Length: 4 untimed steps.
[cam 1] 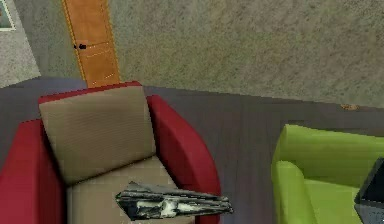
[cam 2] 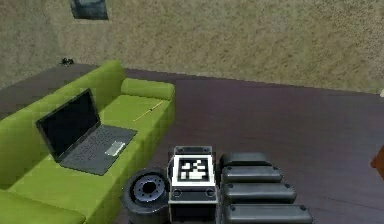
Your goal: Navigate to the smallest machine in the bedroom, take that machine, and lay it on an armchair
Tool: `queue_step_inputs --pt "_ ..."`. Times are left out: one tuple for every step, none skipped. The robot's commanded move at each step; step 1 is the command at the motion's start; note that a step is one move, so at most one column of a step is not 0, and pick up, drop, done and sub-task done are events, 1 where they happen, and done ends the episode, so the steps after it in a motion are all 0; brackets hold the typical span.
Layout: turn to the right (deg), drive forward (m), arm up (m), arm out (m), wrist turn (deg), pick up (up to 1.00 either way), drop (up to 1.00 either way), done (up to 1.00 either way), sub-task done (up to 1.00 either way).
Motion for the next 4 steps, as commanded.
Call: queue_step_inputs --pt "-45.0 0.00 0.00 0.00 0.0 0.00 0.00 0.00 0.00" --pt "45.0 0.00 0.00 0.00 0.0 0.00 0.00 0.00 0.00" --pt "36.0 0.00 0.00 0.00 0.0 0.00 0.00 0.00 0.00" --pt "-45.0 0.00 0.00 0.00 0.0 0.00 0.00 0.00 0.00"
